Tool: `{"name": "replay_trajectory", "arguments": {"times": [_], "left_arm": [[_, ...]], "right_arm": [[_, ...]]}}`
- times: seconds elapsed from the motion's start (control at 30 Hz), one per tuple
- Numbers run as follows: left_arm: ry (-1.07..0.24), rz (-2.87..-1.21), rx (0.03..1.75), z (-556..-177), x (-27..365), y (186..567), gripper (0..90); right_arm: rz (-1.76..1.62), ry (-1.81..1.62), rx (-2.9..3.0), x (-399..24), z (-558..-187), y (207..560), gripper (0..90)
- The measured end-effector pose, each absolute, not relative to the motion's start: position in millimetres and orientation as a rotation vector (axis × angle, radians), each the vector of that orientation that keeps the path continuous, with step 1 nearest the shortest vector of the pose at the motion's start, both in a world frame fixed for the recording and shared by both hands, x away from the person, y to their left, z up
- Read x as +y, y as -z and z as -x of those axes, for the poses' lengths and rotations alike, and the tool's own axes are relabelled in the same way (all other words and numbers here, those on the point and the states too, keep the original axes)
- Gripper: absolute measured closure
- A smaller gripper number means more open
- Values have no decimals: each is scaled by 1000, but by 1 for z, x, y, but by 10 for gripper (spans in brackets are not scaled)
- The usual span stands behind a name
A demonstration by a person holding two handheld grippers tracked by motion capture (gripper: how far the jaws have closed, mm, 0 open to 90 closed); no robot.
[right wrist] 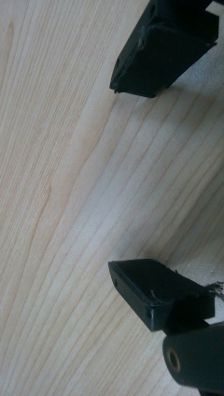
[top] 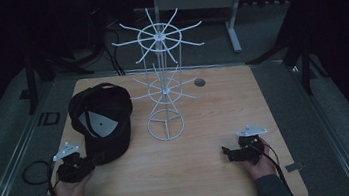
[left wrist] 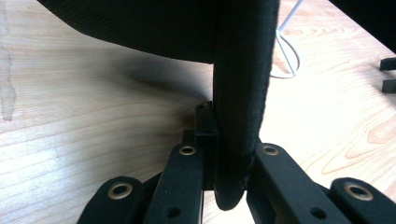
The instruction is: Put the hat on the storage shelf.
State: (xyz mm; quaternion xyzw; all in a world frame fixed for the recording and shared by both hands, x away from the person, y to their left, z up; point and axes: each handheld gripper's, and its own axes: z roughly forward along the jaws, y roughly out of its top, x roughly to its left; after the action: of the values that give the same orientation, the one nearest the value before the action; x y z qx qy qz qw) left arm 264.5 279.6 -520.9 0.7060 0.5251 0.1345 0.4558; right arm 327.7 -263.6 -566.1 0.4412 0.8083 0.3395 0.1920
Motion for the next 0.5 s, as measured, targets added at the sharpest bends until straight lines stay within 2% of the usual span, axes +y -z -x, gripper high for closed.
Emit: {"name": "replay_trajectory", "arguments": {"times": [0.5], "left_arm": [[-400,-1735,1289,-269,279,511,868]], "right_arm": [[-1240,-953,2267,-263,-328,566,115]]}}
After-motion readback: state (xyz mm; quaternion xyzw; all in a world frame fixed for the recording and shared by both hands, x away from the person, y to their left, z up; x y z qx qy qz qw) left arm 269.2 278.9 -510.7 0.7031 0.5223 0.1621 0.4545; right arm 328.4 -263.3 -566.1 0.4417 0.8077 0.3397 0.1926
